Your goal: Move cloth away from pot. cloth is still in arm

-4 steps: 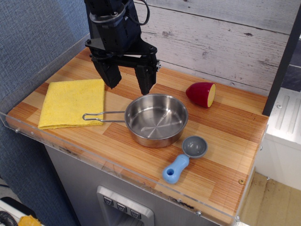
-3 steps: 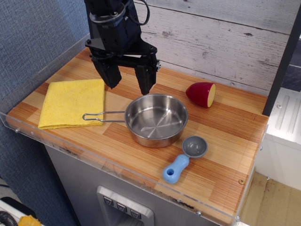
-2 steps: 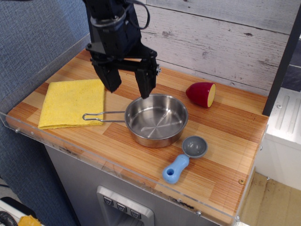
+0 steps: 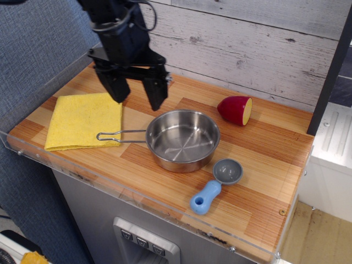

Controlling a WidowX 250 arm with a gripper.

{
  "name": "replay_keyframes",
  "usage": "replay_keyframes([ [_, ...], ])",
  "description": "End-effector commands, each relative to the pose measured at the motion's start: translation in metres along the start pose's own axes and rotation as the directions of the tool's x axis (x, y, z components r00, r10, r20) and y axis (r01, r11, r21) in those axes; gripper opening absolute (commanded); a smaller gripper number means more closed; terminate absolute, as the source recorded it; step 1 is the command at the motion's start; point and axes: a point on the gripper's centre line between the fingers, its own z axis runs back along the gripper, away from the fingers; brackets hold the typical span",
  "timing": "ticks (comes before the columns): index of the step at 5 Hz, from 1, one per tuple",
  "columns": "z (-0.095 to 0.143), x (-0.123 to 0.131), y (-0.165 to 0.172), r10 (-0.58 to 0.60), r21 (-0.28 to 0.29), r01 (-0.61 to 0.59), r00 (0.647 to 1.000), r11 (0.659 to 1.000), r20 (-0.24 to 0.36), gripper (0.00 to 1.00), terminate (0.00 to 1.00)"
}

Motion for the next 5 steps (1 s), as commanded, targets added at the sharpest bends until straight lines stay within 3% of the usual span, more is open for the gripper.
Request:
replay_keyframes([
  [1, 0.015, -0.013, 0.047, 0.048, 0.066, -0.048, 0.999, 0.997, -0.004, 1.0, 0.0],
  [3, 0.012, -0.019, 0.08, 0.103, 0.117, -0.096, 0.993, 0.988, -0.055, 1.0, 0.0],
  [5, 0.004, -0.008, 0.101, 0.114, 0.138, -0.104, 0.991, 0.985, -0.065, 1.0, 0.0],
])
